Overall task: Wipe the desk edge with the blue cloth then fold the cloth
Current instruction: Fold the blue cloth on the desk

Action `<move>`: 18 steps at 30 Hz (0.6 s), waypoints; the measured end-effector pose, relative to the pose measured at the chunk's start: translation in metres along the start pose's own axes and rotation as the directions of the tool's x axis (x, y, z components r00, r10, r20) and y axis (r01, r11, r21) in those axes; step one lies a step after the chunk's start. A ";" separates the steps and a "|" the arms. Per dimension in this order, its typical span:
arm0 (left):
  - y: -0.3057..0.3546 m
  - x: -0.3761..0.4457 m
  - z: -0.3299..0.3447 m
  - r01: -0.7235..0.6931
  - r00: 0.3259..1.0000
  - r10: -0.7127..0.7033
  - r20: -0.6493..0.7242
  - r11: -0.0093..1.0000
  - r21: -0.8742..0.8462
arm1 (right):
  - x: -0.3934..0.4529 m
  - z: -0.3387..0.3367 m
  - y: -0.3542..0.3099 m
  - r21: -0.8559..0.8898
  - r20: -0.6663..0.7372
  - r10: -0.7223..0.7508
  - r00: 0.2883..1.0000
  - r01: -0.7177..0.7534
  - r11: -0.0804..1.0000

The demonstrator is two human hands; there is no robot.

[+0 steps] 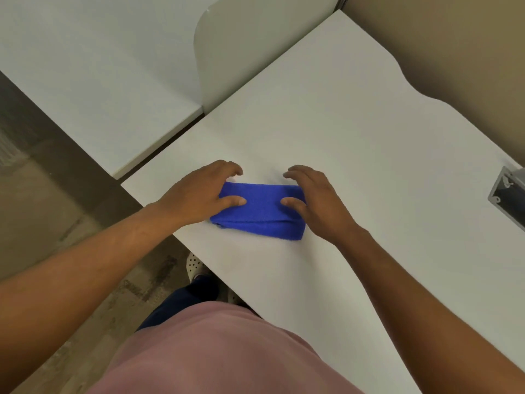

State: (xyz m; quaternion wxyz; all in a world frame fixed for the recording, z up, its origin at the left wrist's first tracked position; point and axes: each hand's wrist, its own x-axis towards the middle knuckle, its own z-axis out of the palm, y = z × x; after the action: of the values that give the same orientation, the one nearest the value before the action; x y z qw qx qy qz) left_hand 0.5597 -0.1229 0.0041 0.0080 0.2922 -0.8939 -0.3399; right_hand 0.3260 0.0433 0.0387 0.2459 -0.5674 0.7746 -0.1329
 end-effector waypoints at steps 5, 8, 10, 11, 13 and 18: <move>0.002 0.032 -0.006 0.044 0.970 -0.070 0.234 0.992 0.117 | 0.027 -0.008 -0.002 -0.209 0.265 0.097 0.959 -0.041 0.977; 0.003 0.046 -0.014 0.058 0.931 -0.047 0.361 0.998 -0.021 | 0.021 -0.019 0.010 -0.089 0.295 0.150 0.944 -0.129 0.988; 0.007 0.055 -0.020 0.097 0.903 -0.005 0.429 0.977 -0.192 | 0.008 -0.027 0.021 0.165 0.298 0.205 0.932 -0.261 0.951; 0.012 0.060 -0.023 0.127 0.895 0.017 0.445 0.948 -0.292 | -0.001 -0.031 0.027 0.279 0.287 0.215 0.933 -0.297 0.913; 0.025 0.072 -0.027 0.161 0.896 0.048 0.442 0.892 -0.422 | -0.020 -0.038 0.038 0.425 0.225 0.227 0.948 -0.305 0.852; 0.081 0.112 -0.019 0.079 0.867 0.134 0.480 0.914 -0.398 | -0.075 -0.057 0.078 0.536 0.087 0.276 0.957 -0.278 0.797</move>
State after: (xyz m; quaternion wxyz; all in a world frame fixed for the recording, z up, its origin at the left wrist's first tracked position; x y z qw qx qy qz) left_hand 0.4293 -0.1454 0.0477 -0.1573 0.1736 -0.7795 -0.5810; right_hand 0.2501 0.1349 0.0666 0.4147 -0.3551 0.7791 -0.3082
